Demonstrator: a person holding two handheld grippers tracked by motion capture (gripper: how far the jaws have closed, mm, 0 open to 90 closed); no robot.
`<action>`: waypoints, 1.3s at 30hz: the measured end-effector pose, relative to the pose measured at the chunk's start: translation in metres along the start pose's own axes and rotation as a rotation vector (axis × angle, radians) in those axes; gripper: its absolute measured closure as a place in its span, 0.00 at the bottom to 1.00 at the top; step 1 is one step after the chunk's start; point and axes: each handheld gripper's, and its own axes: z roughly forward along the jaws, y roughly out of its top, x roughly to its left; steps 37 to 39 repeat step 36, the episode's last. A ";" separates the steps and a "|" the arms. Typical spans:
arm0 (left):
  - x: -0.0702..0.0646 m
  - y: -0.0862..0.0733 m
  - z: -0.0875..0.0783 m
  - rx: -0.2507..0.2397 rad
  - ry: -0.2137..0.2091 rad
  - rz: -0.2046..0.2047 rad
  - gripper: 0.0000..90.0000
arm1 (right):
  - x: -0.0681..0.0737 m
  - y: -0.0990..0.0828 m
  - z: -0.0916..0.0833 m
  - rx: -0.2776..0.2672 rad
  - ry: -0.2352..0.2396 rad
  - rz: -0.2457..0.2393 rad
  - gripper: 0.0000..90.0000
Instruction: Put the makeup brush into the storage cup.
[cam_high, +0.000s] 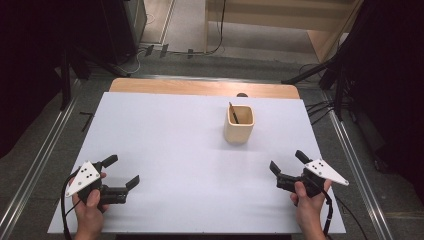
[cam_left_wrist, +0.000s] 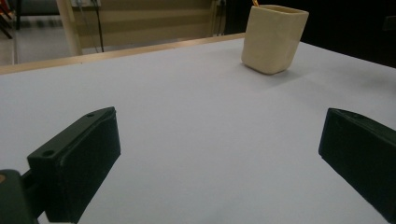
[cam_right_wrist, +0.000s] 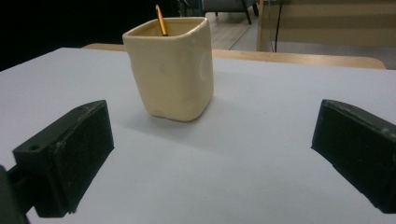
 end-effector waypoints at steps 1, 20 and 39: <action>0.000 0.000 0.000 0.001 -0.001 0.002 0.00 | -0.001 -0.001 -0.002 0.000 -0.005 -0.002 0.00; 0.000 0.000 -0.001 0.004 -0.003 -0.003 0.00 | -0.025 -0.023 -0.047 0.015 -0.046 0.022 0.00; -0.001 0.000 0.000 0.006 -0.004 0.001 0.00 | -0.032 -0.024 -0.060 0.012 -0.034 0.043 0.00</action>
